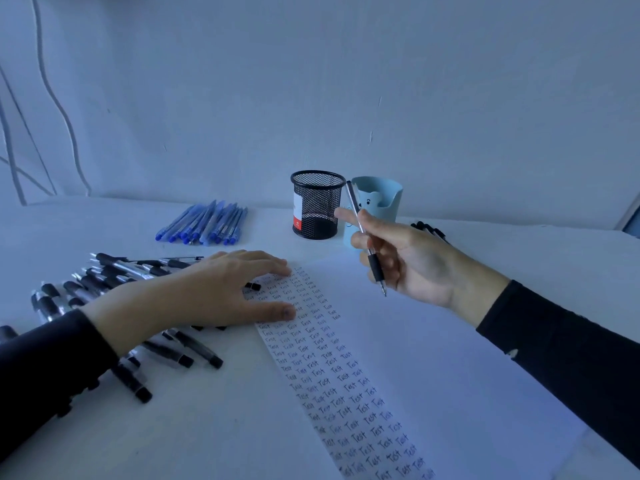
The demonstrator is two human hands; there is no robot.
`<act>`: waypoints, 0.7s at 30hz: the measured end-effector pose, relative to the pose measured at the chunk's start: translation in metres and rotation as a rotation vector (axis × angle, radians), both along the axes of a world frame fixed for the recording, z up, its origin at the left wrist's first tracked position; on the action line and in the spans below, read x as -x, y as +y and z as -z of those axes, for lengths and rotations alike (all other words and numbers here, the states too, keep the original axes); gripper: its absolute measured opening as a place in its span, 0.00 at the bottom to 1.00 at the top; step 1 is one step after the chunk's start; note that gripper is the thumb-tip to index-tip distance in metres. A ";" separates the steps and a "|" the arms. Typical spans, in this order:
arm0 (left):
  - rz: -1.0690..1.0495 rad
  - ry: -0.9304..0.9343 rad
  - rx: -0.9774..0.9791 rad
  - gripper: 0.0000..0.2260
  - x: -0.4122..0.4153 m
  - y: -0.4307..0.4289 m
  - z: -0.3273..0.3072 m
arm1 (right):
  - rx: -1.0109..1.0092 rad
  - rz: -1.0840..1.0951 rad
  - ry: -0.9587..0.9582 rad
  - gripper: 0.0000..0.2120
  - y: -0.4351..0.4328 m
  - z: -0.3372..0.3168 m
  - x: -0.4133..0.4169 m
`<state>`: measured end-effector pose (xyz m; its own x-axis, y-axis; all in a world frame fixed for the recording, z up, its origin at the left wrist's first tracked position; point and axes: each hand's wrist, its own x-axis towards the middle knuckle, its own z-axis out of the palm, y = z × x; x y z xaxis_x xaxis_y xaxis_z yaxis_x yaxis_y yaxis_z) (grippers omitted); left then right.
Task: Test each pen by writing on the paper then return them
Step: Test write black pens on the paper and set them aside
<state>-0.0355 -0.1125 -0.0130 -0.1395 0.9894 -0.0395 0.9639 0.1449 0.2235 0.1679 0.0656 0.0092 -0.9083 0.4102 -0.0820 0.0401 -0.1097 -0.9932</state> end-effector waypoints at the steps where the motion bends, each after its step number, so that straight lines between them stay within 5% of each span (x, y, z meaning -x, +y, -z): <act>1: 0.000 0.000 0.001 0.41 0.000 0.000 0.000 | 0.018 -0.018 0.008 0.23 0.001 0.000 0.000; 7: -0.003 -0.001 -0.018 0.41 0.003 0.001 0.003 | 0.042 -0.064 0.068 0.16 0.003 -0.005 -0.002; 12: -0.001 0.010 -0.014 0.41 0.003 0.002 0.004 | 0.027 0.192 0.253 0.13 0.026 -0.034 -0.009; 16: -0.006 0.010 -0.012 0.42 0.004 0.003 0.004 | -0.462 0.489 0.372 0.09 0.046 -0.051 -0.033; 21: -0.005 0.025 -0.013 0.42 0.003 0.003 0.005 | -0.995 0.515 0.114 0.04 0.076 -0.035 -0.047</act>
